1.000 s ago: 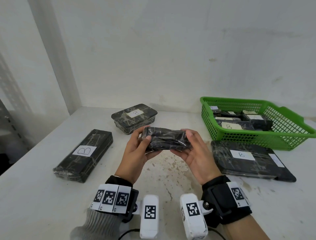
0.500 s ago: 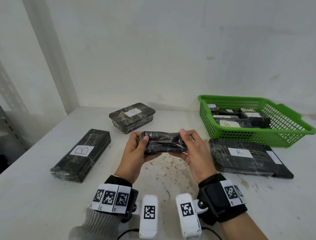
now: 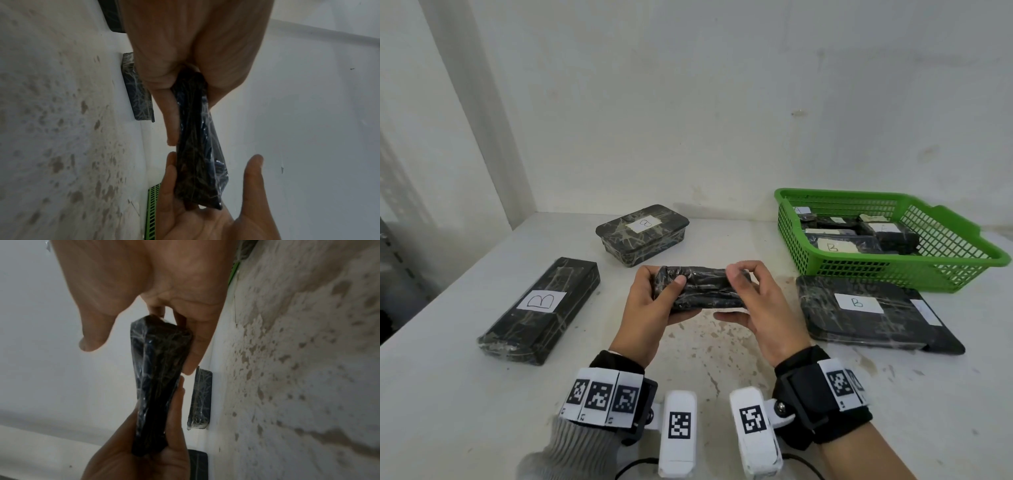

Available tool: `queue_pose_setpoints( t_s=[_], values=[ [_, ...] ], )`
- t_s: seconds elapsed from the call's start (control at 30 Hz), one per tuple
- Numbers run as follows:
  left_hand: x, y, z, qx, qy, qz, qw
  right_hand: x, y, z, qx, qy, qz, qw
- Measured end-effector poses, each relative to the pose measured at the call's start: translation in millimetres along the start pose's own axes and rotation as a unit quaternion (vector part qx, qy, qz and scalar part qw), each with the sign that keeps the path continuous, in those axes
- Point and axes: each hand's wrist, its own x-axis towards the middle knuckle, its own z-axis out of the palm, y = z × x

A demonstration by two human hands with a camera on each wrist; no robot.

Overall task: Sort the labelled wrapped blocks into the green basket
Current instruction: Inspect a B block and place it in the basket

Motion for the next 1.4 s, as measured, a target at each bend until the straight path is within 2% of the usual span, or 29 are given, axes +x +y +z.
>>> queue_pose_setpoints(
  t_s=[0.17, 0.47, 0.6, 0.73, 0.8, 0.93, 1.03, 1.17, 1.27, 1.4],
  values=[
    [-2, 5, 0, -0.024, -0.023, -0.025, 0.999, 2, 8, 0, -0.038, 0.03, -0.04, 0.998],
    [1, -1, -2, 0.003, -0.017, -0.024, 1.0, 3, 11, 1, -0.017, 0.006, 0.001, 1.0],
    [-2, 4, 0, -0.023, -0.028, -0.043, 0.998, 6, 17, -1, -0.077, 0.069, -0.072, 0.992],
    [0, 3, 1, -0.019, -0.024, -0.03, 0.999, 7, 19, -2, -0.096, 0.083, -0.103, 0.987],
    [1, 1, 1, -0.004, -0.019, -0.023, 1.0, 7, 19, -2, -0.092, 0.064, -0.086, 0.99],
    [0, 1, 0, -0.009, -0.022, -0.018, 1.0, 6, 13, -1, -0.016, 0.031, -0.026, 0.999],
    [-2, 7, 0, -0.025, -0.045, -0.017, 0.999, 4, 8, 0, 0.005, 0.044, -0.034, 0.998],
    [-3, 5, 2, -0.002, -0.053, -0.001, 0.999, 2, 8, 1, -0.039, 0.082, -0.072, 0.993],
    [-3, 5, 1, -0.002, -0.055, 0.008, 0.998, 2, 8, 2, -0.048, 0.069, -0.077, 0.994],
    [-2, 8, -1, -0.017, -0.058, 0.016, 0.998, 4, 6, 0, -0.009, 0.013, -0.036, 0.999]
  ],
)
